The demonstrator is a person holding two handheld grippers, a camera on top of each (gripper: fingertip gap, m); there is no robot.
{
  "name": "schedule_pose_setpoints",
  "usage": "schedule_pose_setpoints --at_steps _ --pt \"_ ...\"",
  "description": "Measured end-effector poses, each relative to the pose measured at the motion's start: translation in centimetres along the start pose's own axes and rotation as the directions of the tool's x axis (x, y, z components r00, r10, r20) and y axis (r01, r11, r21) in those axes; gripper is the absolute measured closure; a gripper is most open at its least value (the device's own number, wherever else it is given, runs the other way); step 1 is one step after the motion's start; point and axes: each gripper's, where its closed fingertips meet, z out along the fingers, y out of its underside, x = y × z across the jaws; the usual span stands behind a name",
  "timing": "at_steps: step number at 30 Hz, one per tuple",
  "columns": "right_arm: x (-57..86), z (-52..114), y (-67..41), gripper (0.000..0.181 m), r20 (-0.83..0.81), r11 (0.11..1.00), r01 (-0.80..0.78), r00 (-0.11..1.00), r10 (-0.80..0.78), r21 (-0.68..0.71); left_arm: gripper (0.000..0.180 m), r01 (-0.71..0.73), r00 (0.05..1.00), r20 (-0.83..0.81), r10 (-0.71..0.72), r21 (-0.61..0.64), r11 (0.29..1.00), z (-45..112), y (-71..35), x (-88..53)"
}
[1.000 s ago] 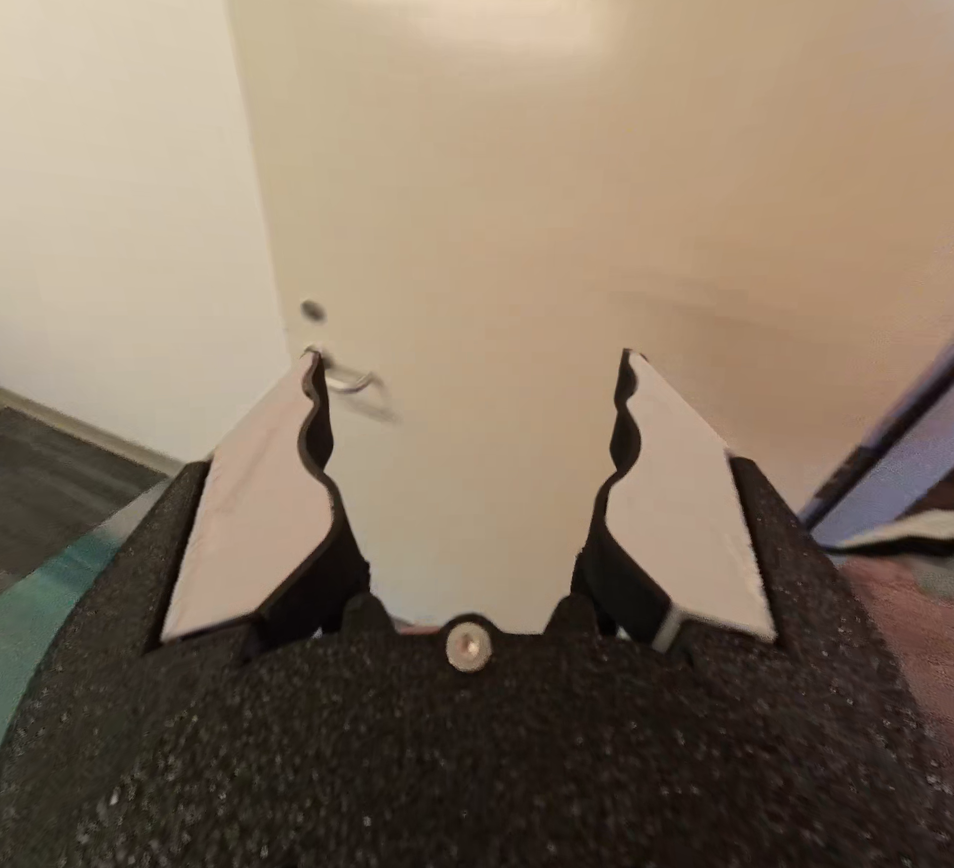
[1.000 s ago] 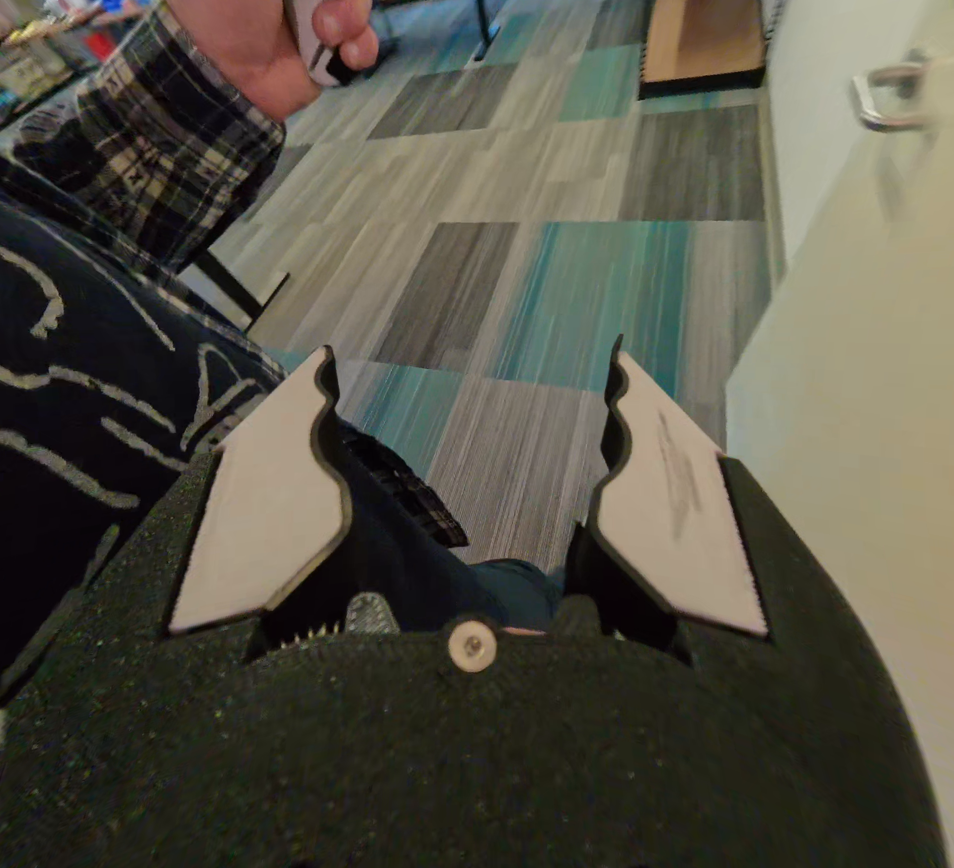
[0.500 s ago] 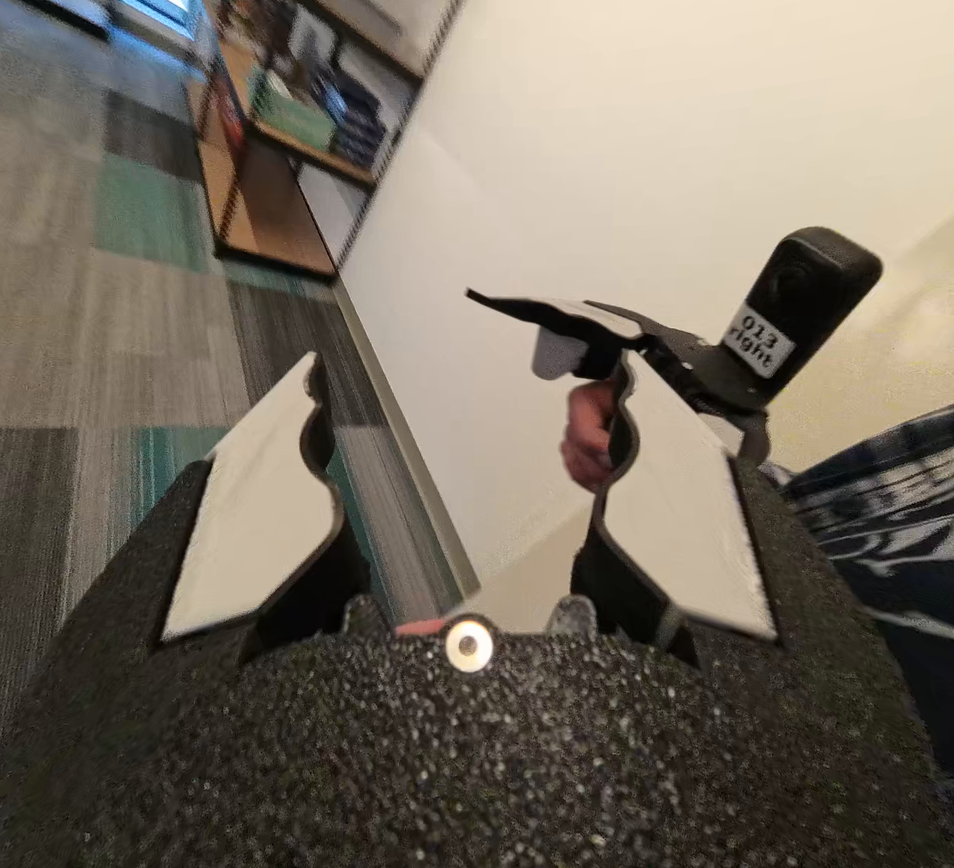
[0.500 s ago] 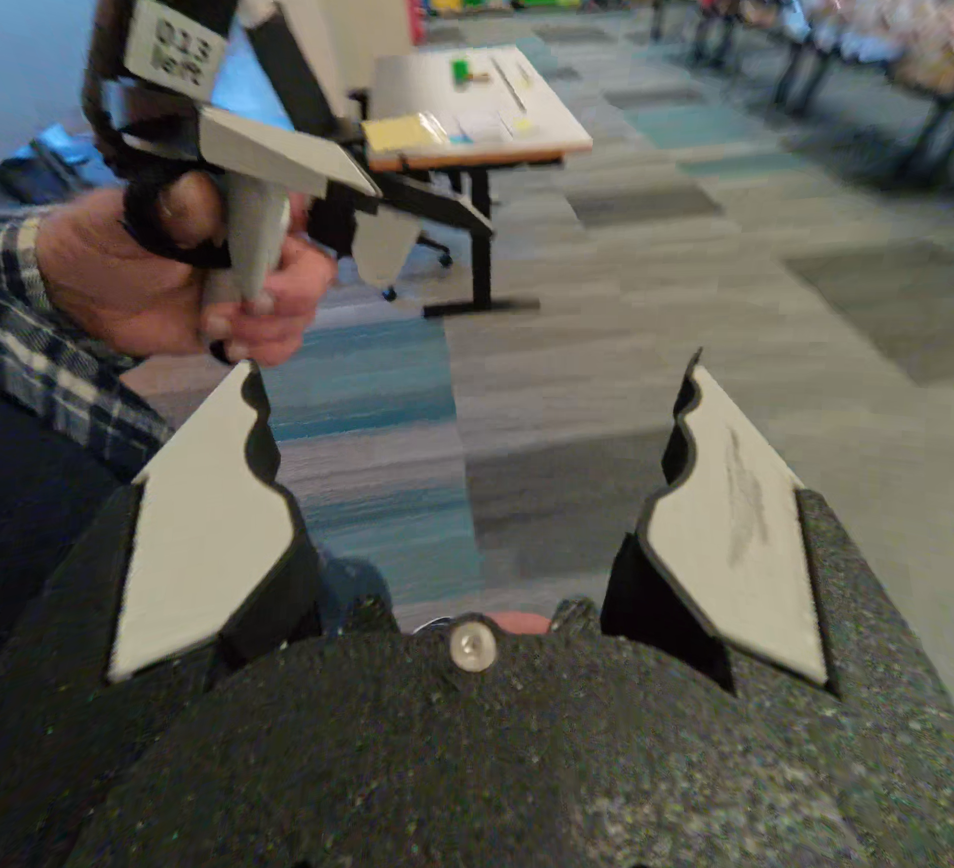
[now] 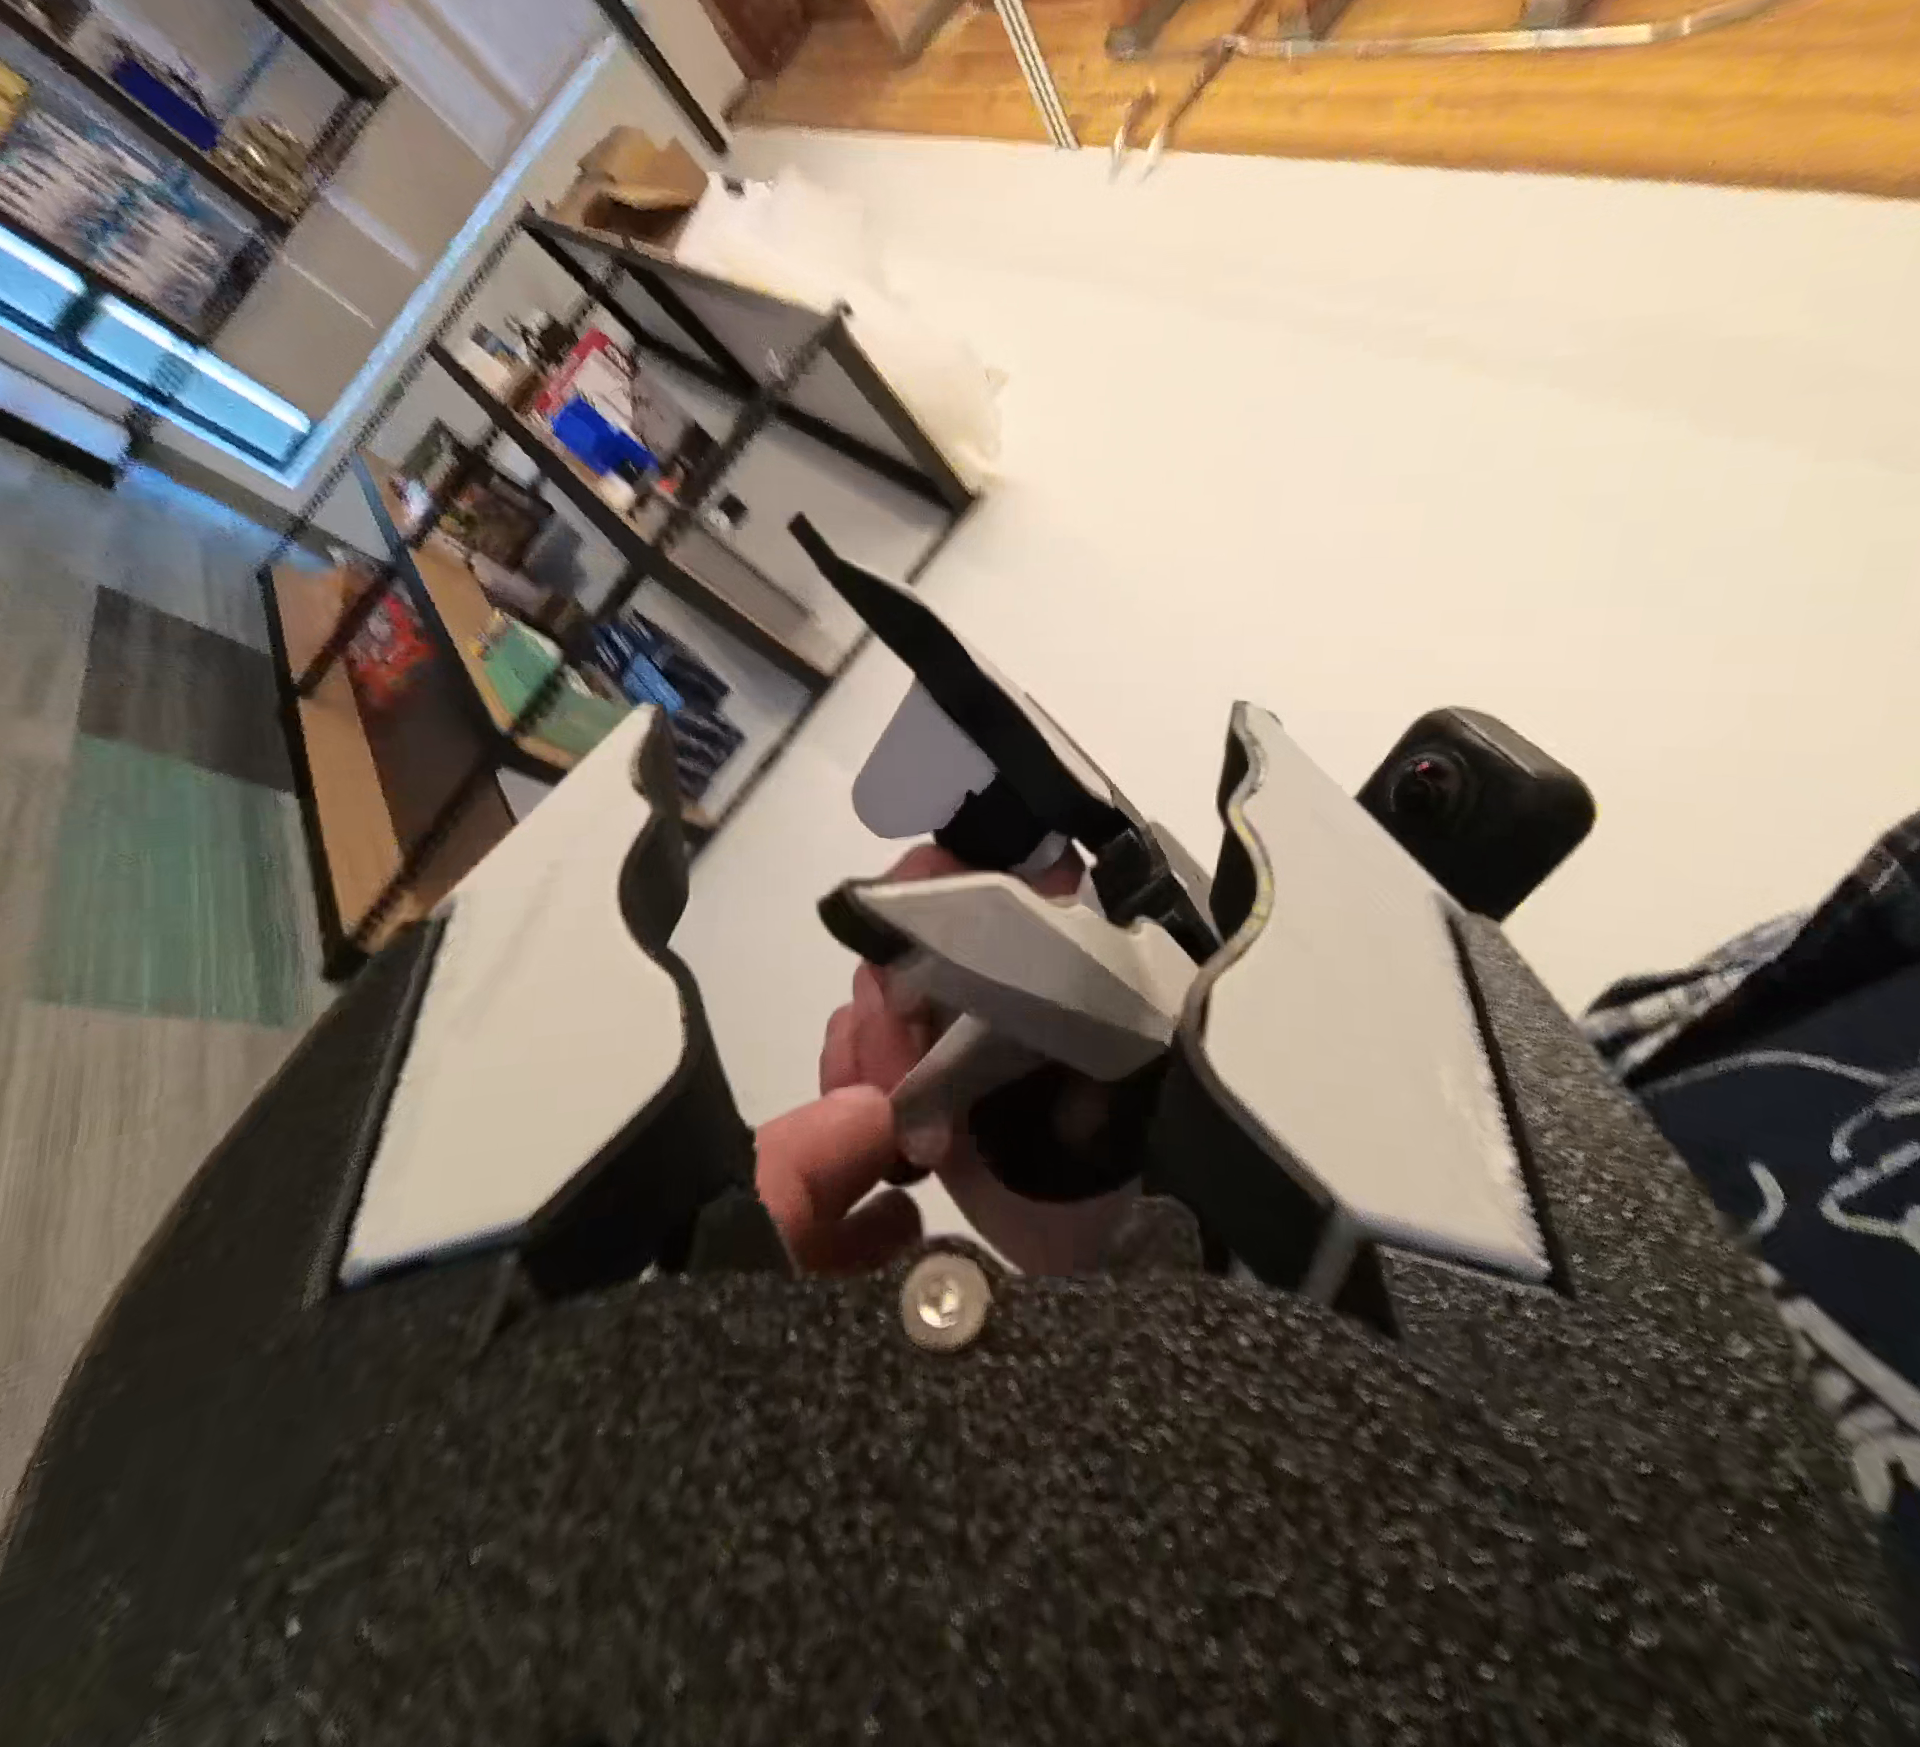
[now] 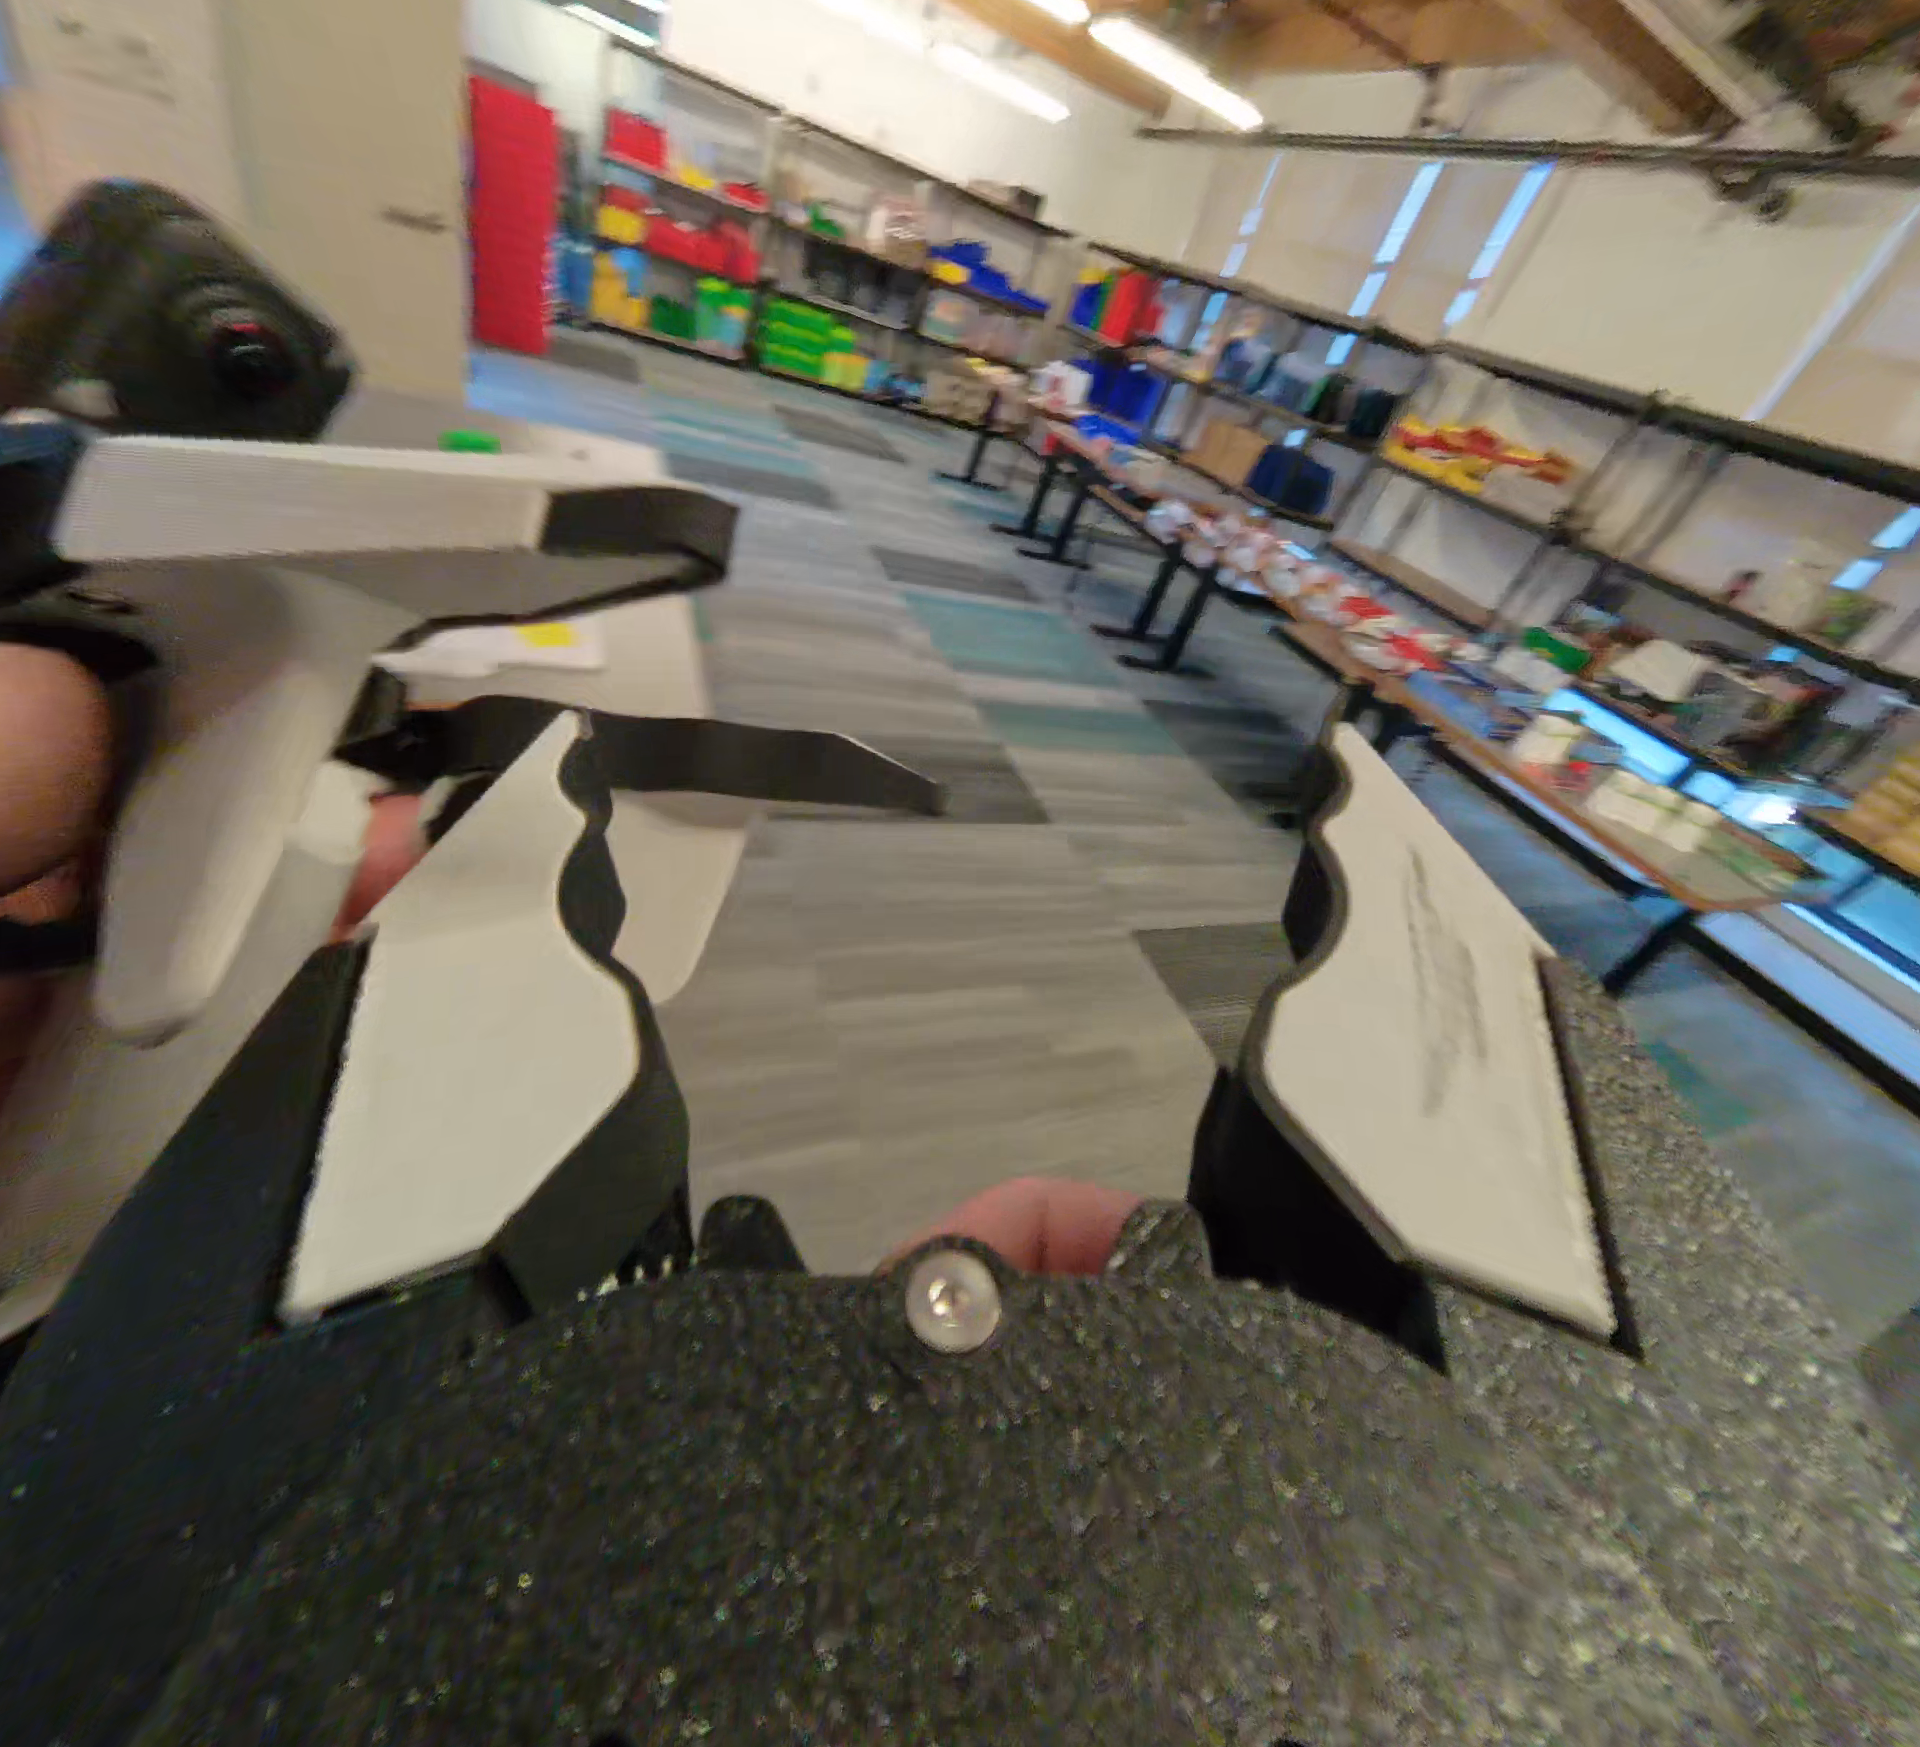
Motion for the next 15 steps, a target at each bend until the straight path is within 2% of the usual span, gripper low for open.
schedule_pose_setpoints --at_steps 3,4,5,6,8,12,15 --pt "5.1 10.3 1.4 0.062 -0.057 1.000 -0.022 0.998 0.023 0.019 0.078 -0.114 0.994 0.012 0.113 0.058 0.992 3.6 -7.1 -8.5" --pt "6.5 14.0 2.2 0.065 -0.069 0.999 -0.036 0.997 0.038 0.024 0.068 -0.150 0.989 0.014 0.149 0.077 0.986 4.6 -9.2 -11.7" --pt "8.0 17.7 3.4 0.073 -0.082 0.998 -0.047 0.995 0.049 0.028 0.067 -0.160 0.987 0.025 0.158 0.100 0.982 5.5 -11.4 -15.1" --pt "9.3 21.7 4.6 0.076 -0.073 0.999 -0.046 0.996 0.048 0.027 0.067 -0.149 0.989 0.034 0.146 0.133 0.980 6.2 -14.0 -18.7" --pt "11.2 30.2 7.0 0.068 -0.018 1.000 -0.011 1.000 0.012 0.002 0.068 -0.106 0.994 0.036 0.101 0.178 0.978 8.2 -18.7 -25.6" --pt "14.2 48.6 8.4 0.079 0.073 0.997 0.077 0.994 -0.076 -0.002 0.051 -0.071 0.985 0.168 0.024 0.277 0.958 10.3 -31.6 -40.6" --pt "13.6 61.2 6.3 0.089 0.146 0.983 0.184 0.972 -0.186 0.031 0.058 -0.115 0.969 0.248 0.018 0.379 0.918 9.1 -42.5 -48.7"
